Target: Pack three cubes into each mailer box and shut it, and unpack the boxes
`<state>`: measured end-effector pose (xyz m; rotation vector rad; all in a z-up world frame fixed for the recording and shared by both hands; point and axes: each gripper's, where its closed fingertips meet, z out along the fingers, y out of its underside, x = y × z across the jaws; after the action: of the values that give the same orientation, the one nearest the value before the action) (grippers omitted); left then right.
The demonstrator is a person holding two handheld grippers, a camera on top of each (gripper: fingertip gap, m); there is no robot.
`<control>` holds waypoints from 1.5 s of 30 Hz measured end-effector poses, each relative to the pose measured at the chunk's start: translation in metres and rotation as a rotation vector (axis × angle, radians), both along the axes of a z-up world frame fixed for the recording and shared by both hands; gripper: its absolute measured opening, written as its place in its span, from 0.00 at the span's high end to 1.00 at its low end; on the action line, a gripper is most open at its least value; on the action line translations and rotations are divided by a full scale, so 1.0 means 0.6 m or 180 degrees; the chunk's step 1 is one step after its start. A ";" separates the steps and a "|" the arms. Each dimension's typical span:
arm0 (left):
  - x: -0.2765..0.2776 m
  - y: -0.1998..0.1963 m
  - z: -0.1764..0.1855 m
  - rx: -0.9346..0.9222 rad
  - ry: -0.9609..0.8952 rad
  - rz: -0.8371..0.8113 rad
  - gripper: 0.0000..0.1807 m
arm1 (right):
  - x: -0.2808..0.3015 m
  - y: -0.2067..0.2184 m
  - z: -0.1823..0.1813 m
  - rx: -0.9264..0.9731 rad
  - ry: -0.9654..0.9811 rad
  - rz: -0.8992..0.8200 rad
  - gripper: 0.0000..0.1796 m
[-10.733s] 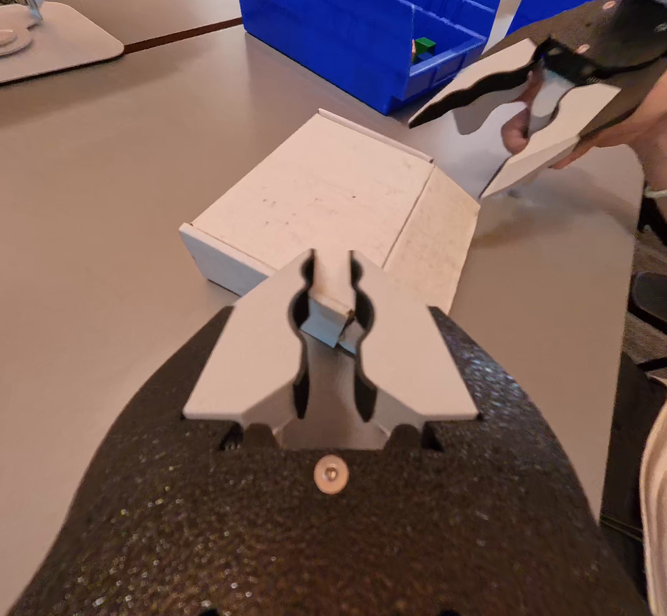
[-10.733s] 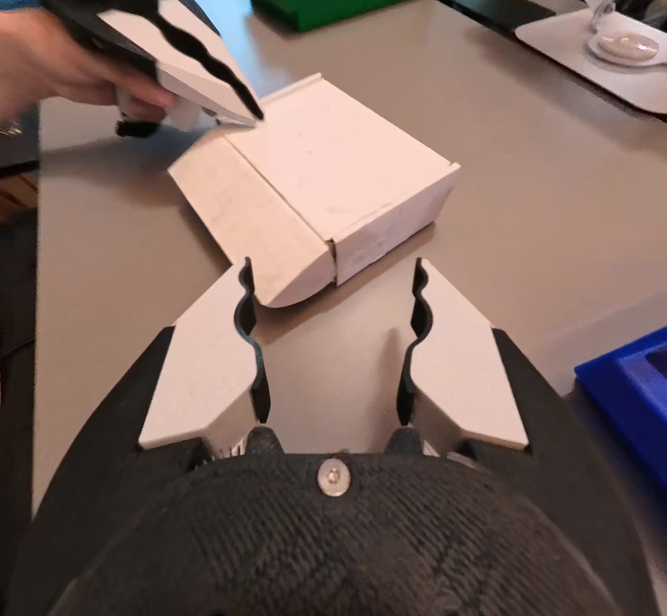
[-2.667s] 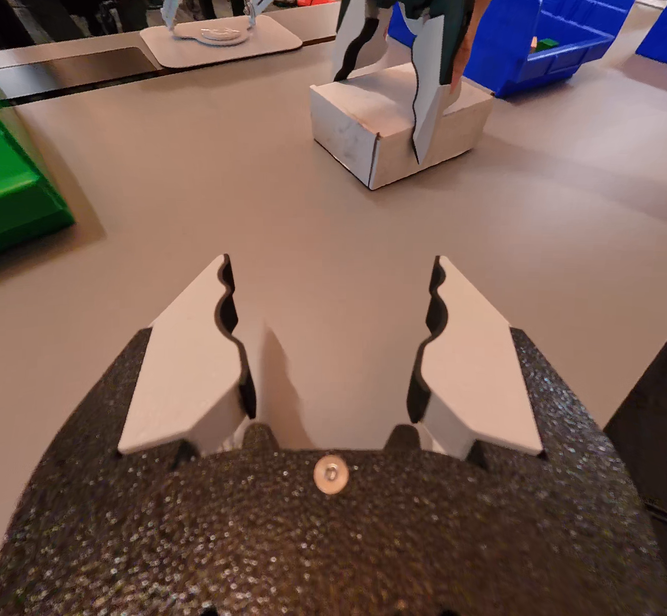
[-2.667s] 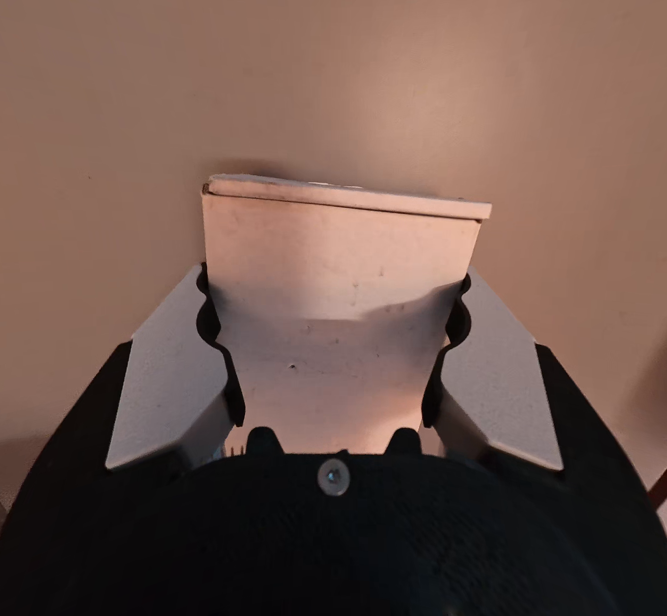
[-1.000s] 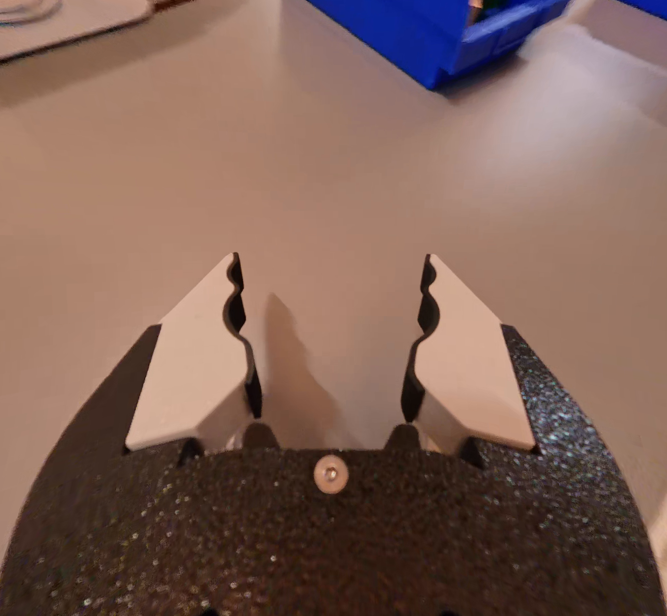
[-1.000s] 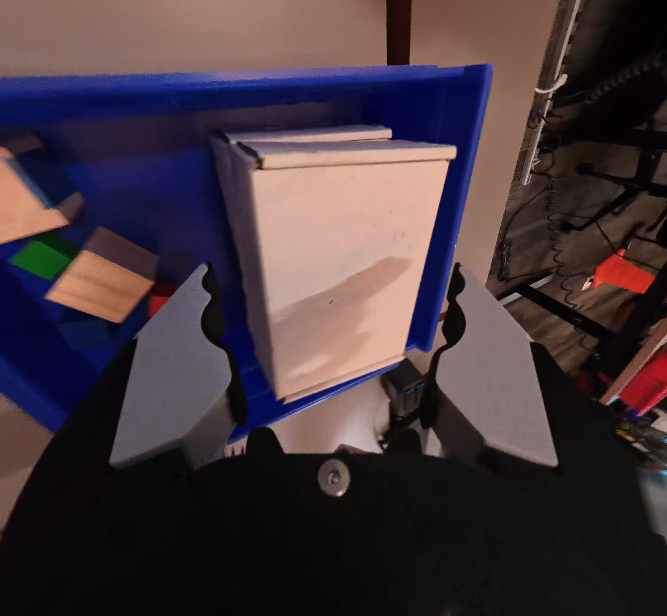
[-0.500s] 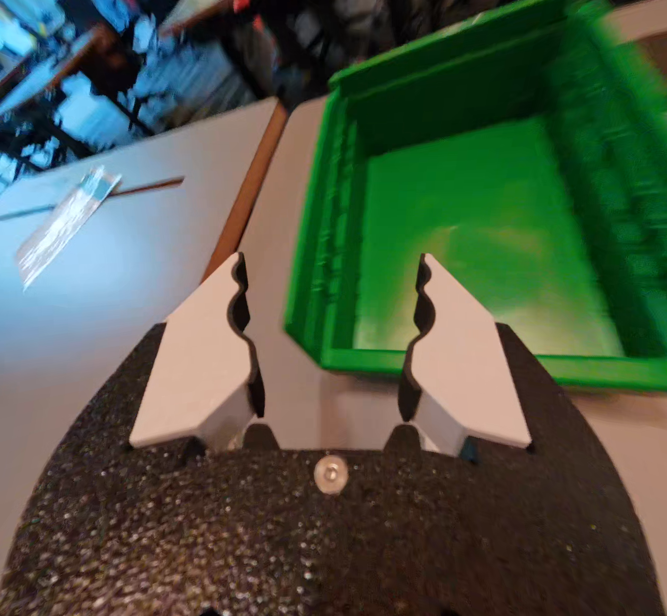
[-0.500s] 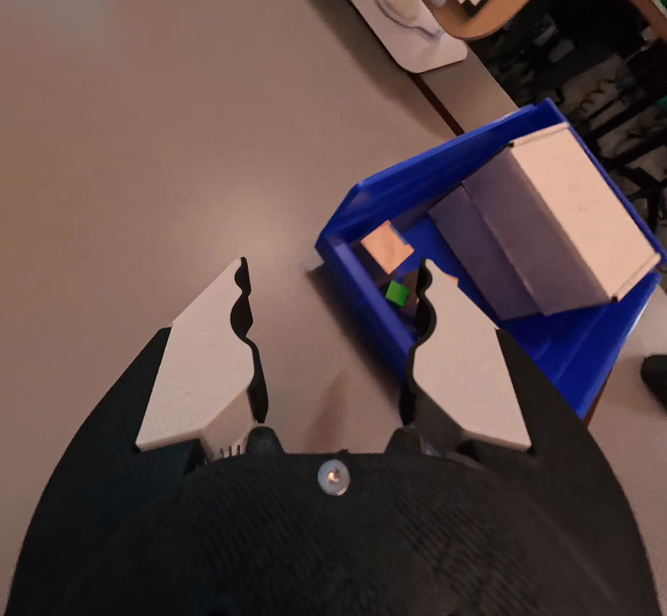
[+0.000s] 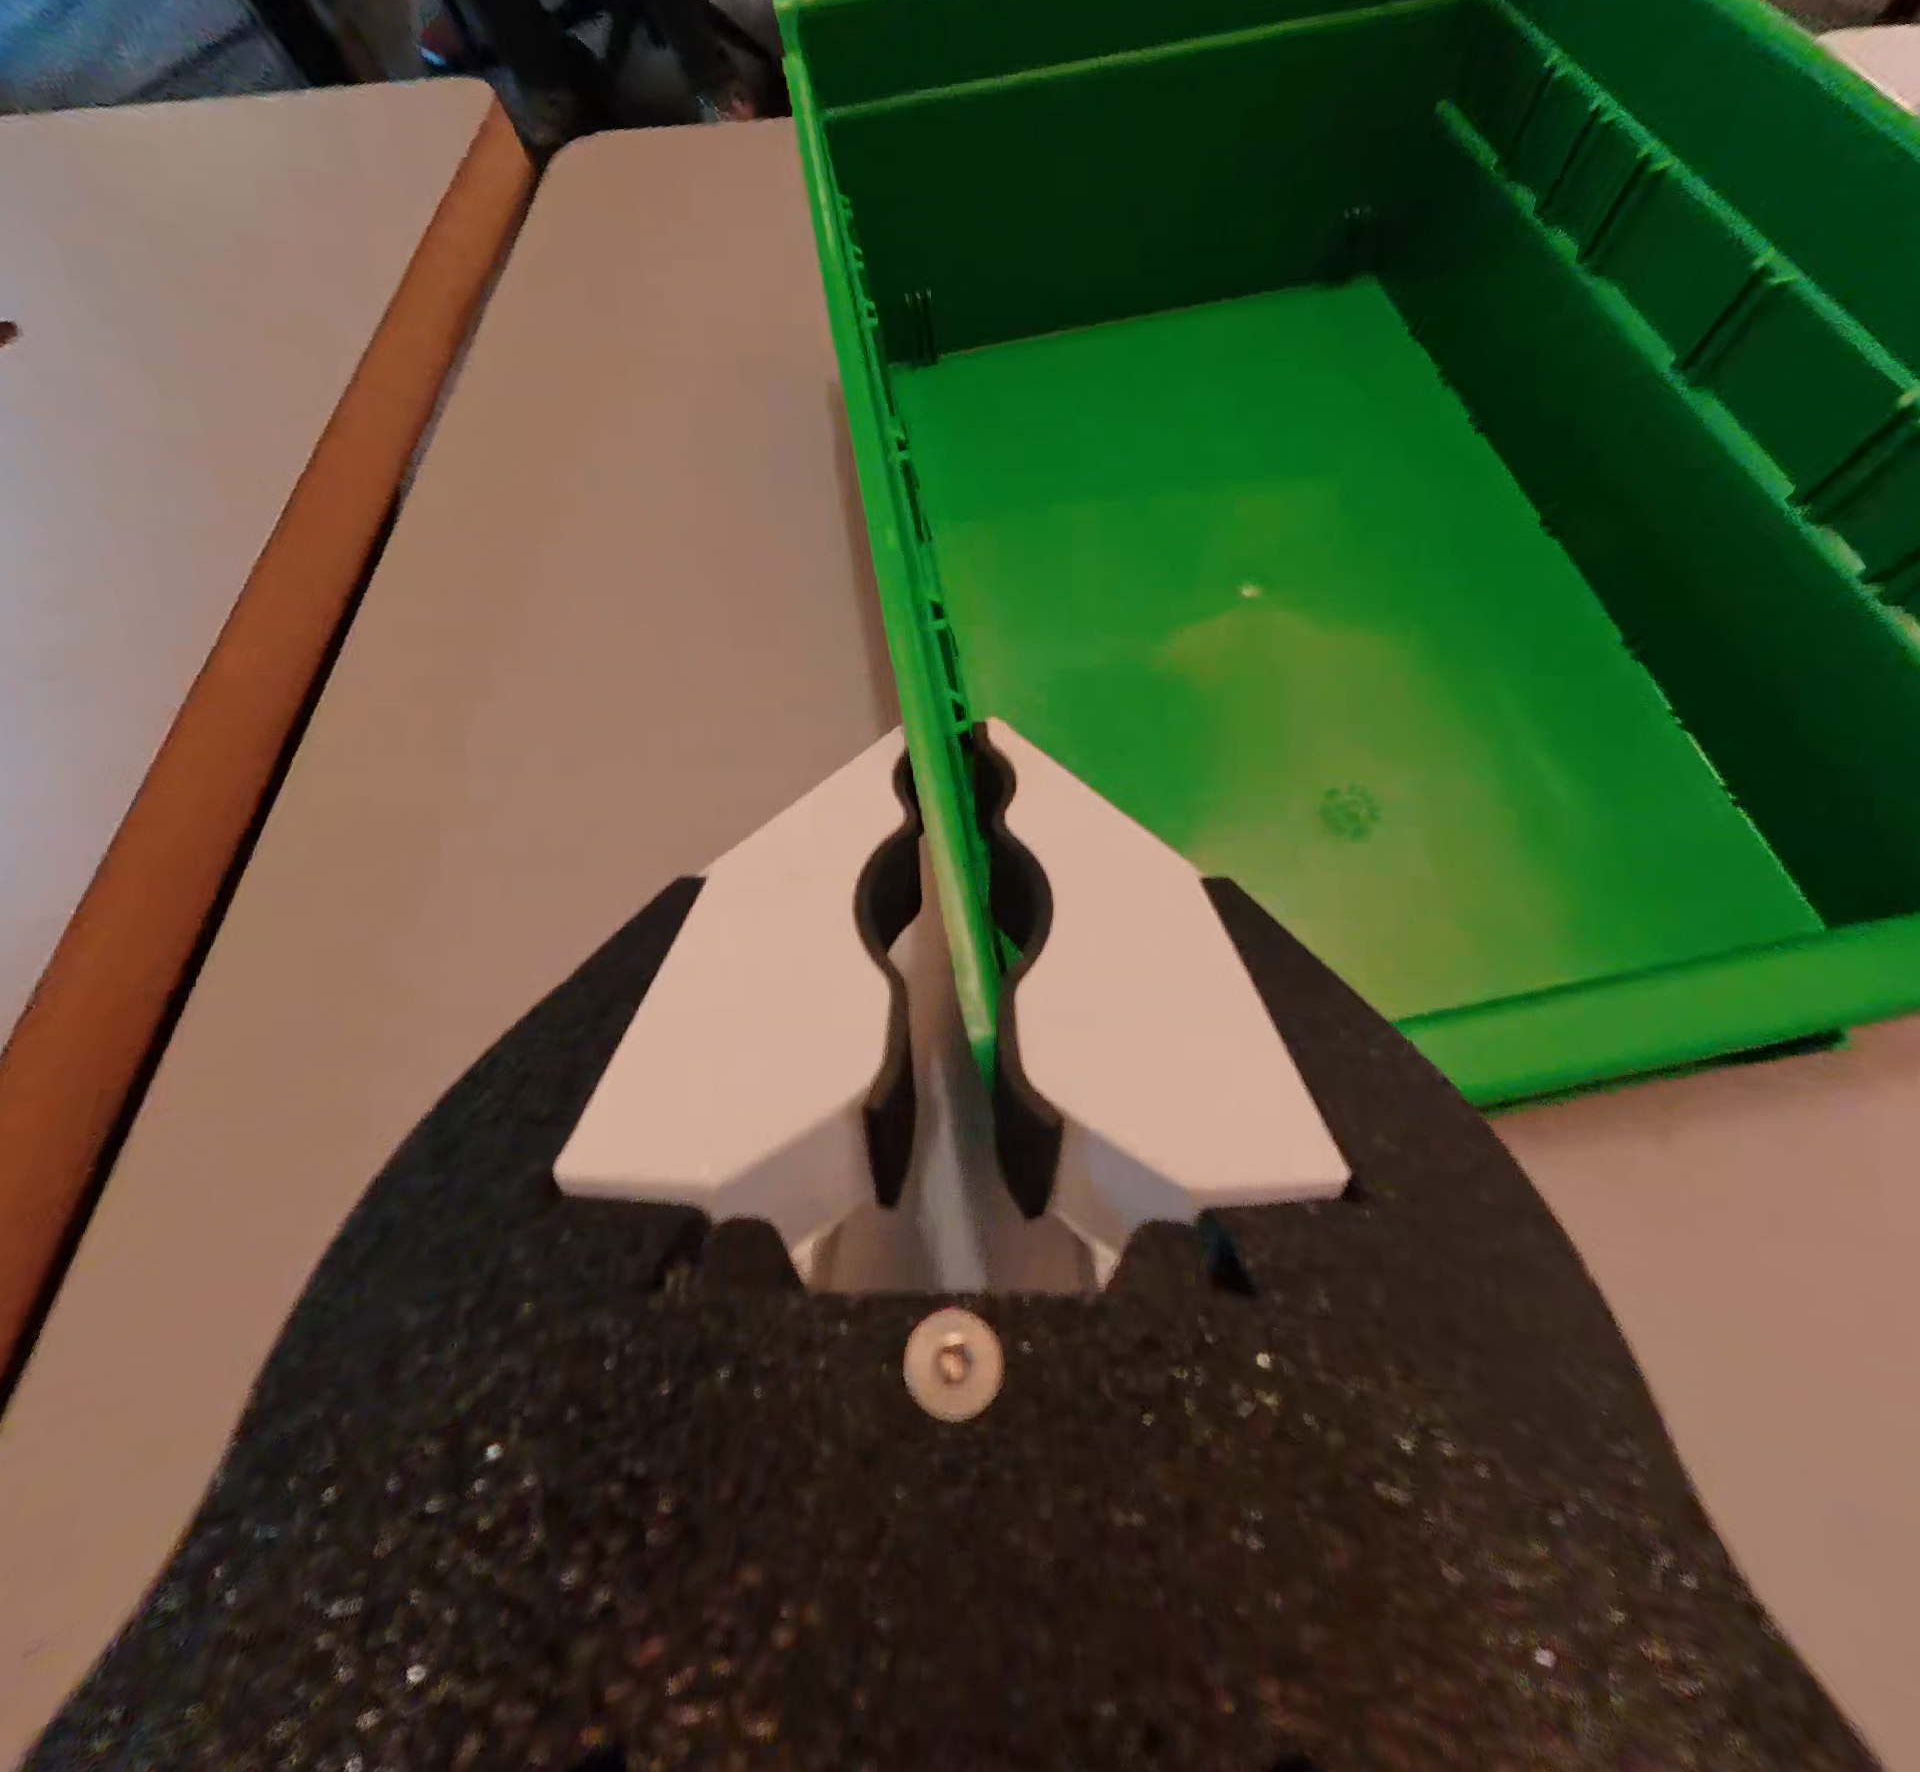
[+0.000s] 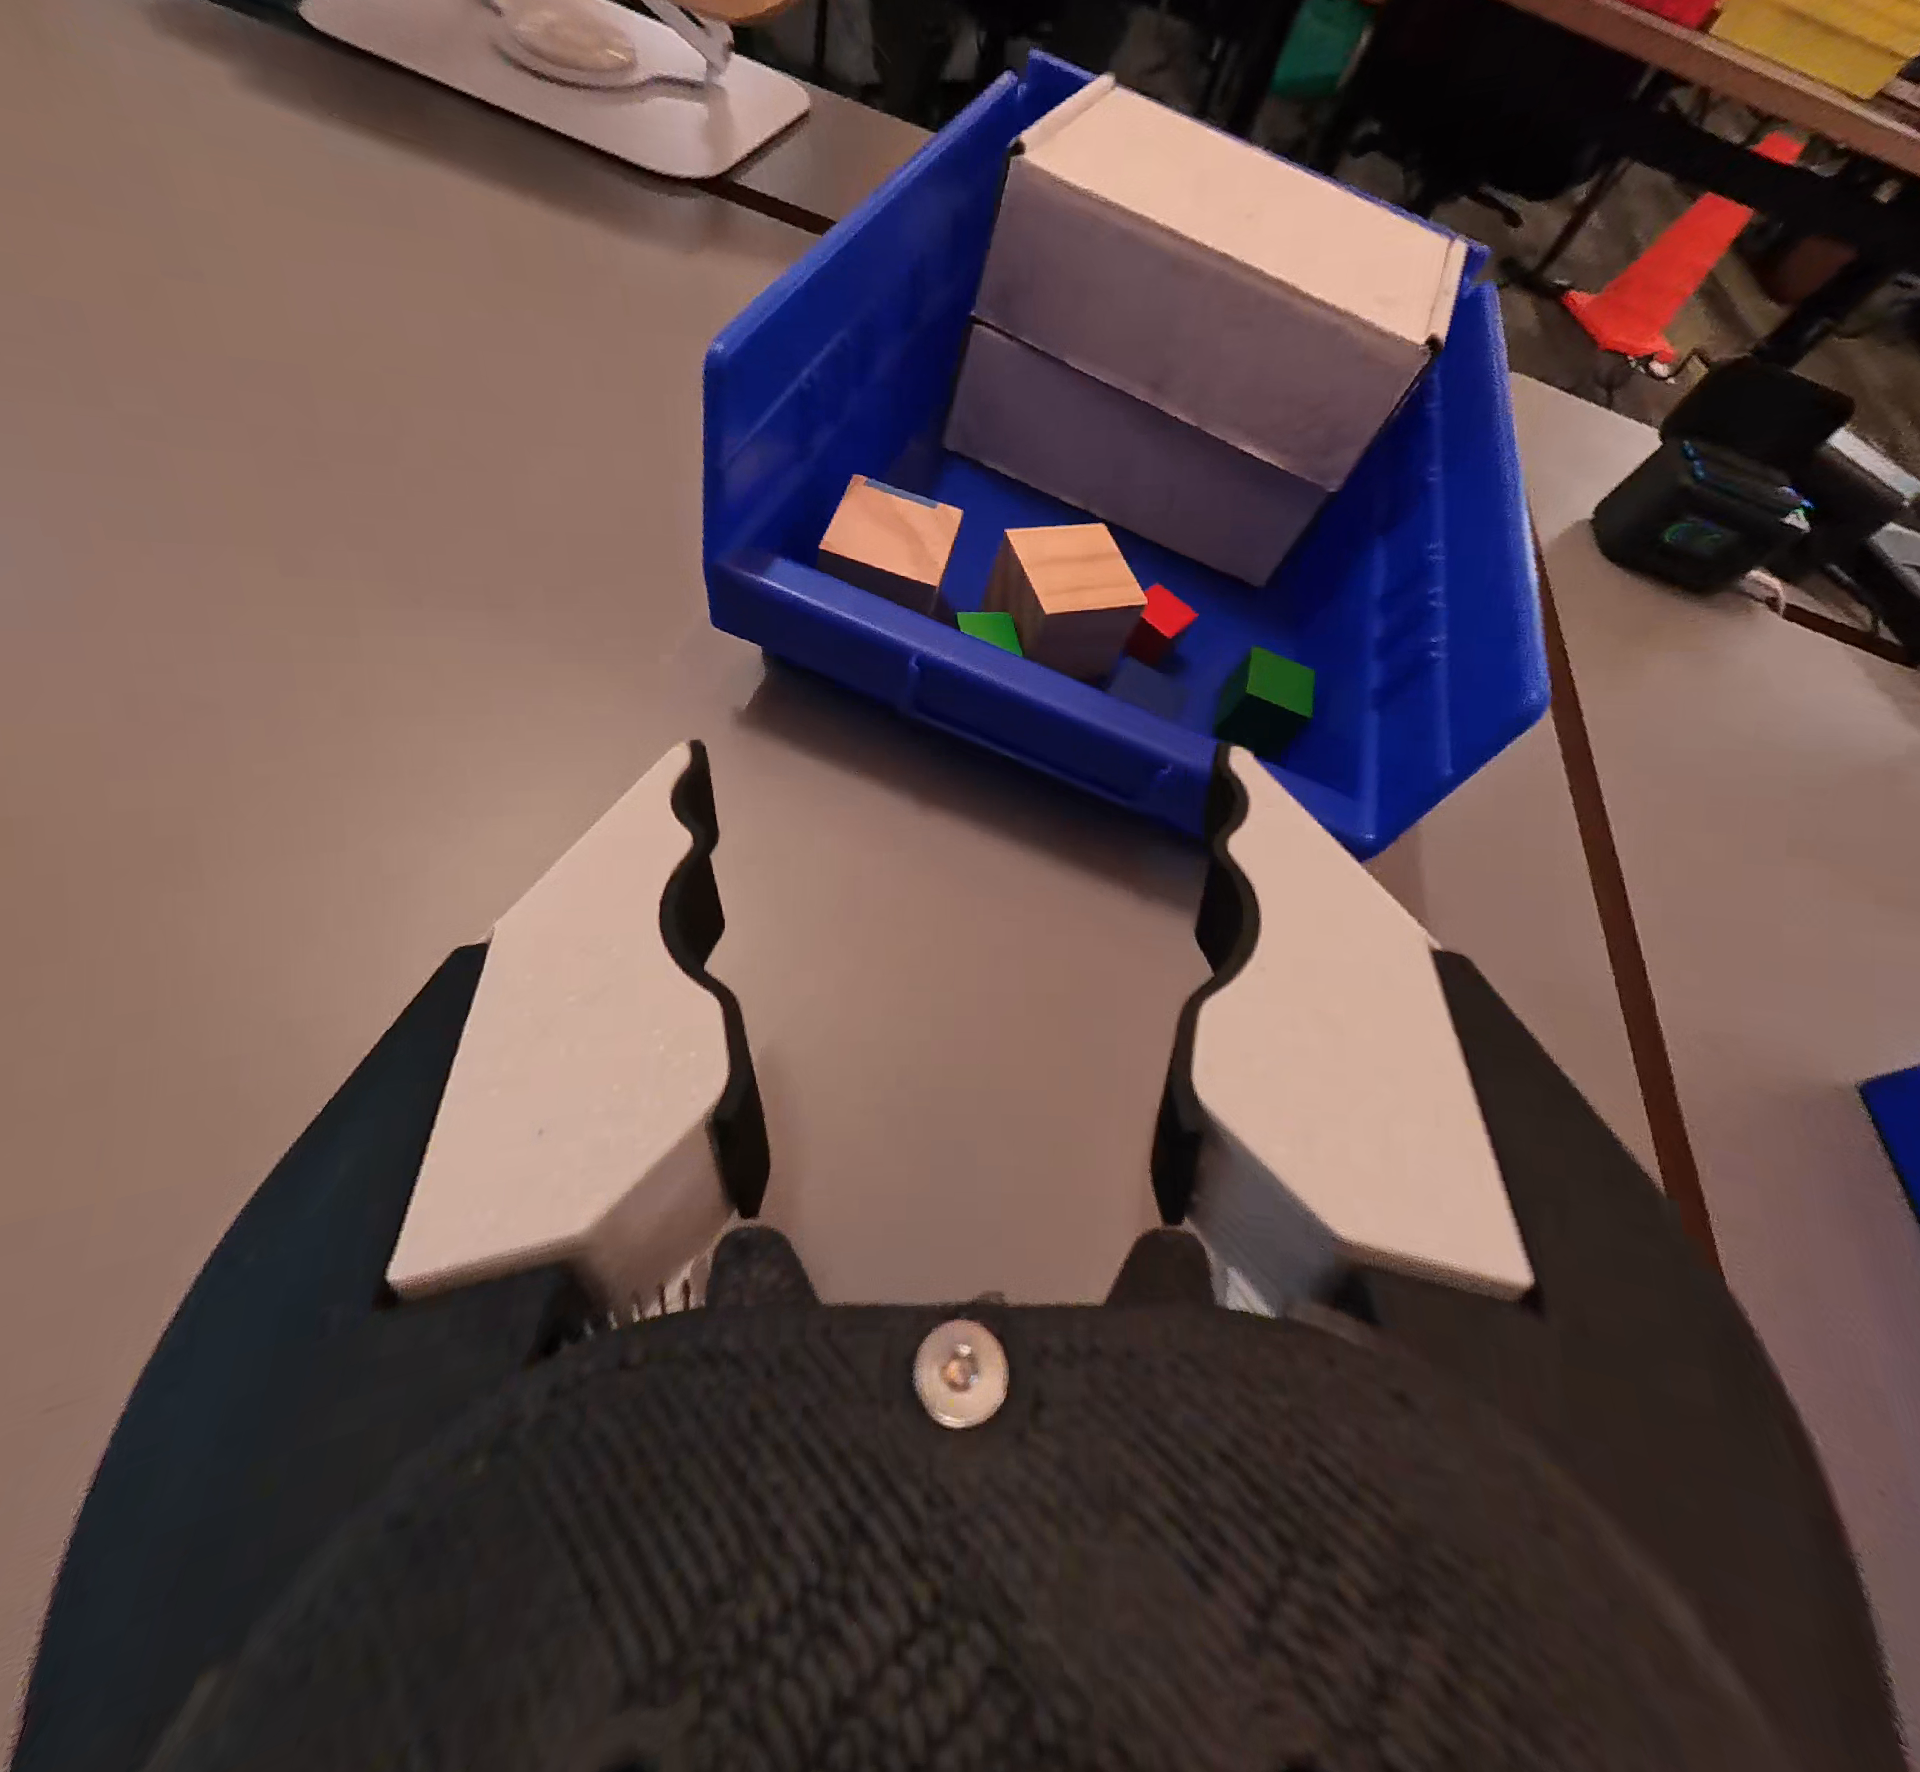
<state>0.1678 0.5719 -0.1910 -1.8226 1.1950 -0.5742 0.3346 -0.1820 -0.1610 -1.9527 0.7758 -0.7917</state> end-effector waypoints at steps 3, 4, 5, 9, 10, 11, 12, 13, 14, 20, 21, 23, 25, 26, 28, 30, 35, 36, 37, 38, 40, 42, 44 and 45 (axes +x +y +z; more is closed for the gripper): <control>-0.015 -0.045 0.002 0.0042 -0.0222 0.0216 0.99 | -0.002 0.032 0.008 0.0138 -0.0016 0.0063 0.47; -0.022 -0.065 0.002 0.0043 -0.0281 0.0288 0.99 | -0.004 0.057 0.018 0.0258 -0.0057 0.0137 0.48; -0.029 -0.085 0.003 0.0049 -0.0317 0.0355 0.99 | 0.000 0.080 0.025 0.0299 -0.0141 0.0186 0.50; -0.056 -0.175 0.004 0.0065 -0.0347 0.0486 0.99 | 0.060 0.139 0.014 0.0093 -0.0272 0.0019 0.53; -0.063 -0.197 0.005 0.0056 -0.0386 0.0506 0.99 | 0.071 0.154 0.007 0.0093 -0.0225 0.0034 0.57; -0.069 -0.217 0.005 0.0051 -0.0418 0.0514 0.99 | 0.079 0.168 -0.002 0.0072 -0.0177 0.0080 0.63; -0.075 -0.235 0.006 0.0055 -0.0449 0.0510 0.99 | 0.089 0.177 -0.009 0.0040 -0.0159 0.0078 0.70; -0.081 -0.251 0.007 0.0075 -0.0461 0.0498 0.99 | 0.095 0.185 -0.016 0.0012 -0.0131 0.0085 0.77; -0.086 -0.264 0.008 0.0116 -0.0456 0.0474 0.99 | 0.098 0.192 -0.024 -0.0015 -0.0095 0.0104 0.85; -0.094 -0.323 0.008 0.0068 -0.0463 0.0207 0.99 | 0.106 0.196 -0.033 0.0067 -0.0123 -0.0386 0.97; -0.092 -0.329 0.008 0.0022 -0.0511 0.0161 0.99 | 0.097 0.202 -0.033 0.0150 -0.0125 -0.0471 0.97; -0.086 -0.335 0.008 -0.0258 -0.0711 0.0153 1.00 | 0.066 0.232 -0.031 0.0424 -0.0109 -0.0488 0.97; -0.081 -0.338 0.008 -0.0492 -0.0888 0.0149 1.00 | 0.026 0.270 -0.030 0.0463 -0.0169 -0.0419 0.97; -0.081 -0.339 0.010 -0.0584 -0.0994 0.0155 1.00 | 0.004 0.293 -0.030 0.0490 -0.0186 -0.0361 0.96; -0.089 -0.335 0.017 -0.0776 -0.1227 0.0221 0.99 | -0.041 0.340 -0.029 0.0657 -0.0153 -0.0189 0.95; -0.103 -0.329 0.031 -0.0836 -0.1357 0.0239 1.00 | -0.082 0.384 -0.028 0.0770 -0.0115 -0.0024 0.95; -0.160 -0.299 0.070 -0.0808 -0.1629 0.0458 1.00 | -0.176 0.485 -0.028 0.0963 0.0015 0.0424 0.94; -0.173 -0.291 0.084 -0.0821 -0.1734 0.0519 1.00 | -0.197 0.509 -0.028 0.1035 0.0102 0.0578 0.92; -0.186 -0.284 0.102 -0.0809 -0.1855 0.0573 1.00 | -0.220 0.535 -0.027 0.1113 0.0208 0.0787 0.90; -0.197 -0.280 0.123 -0.0759 -0.1972 0.0619 0.99 | -0.247 0.558 -0.025 0.1203 0.0356 0.1024 0.88; -0.218 -0.278 0.173 -0.0540 -0.2166 0.0680 1.00 | -0.286 0.576 0.003 0.1554 0.0564 0.1257 0.73; -0.233 -0.287 0.226 -0.0245 -0.2307 0.0711 1.00 | -0.314 0.566 0.070 0.2091 0.0530 0.1354 0.58; -0.236 -0.309 0.273 0.0060 -0.2424 0.0718 1.00 | -0.352 0.551 0.143 0.2435 0.0410 0.1644 0.54; -0.233 -0.323 0.293 0.0187 -0.2480 0.0715 1.00 | -0.365 0.541 0.179 0.2570 0.0273 0.1716 0.53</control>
<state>0.0280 0.3781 -0.0153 -1.4329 0.4684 -0.9822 0.1155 0.1428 -0.0539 -1.3480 0.4649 -0.0337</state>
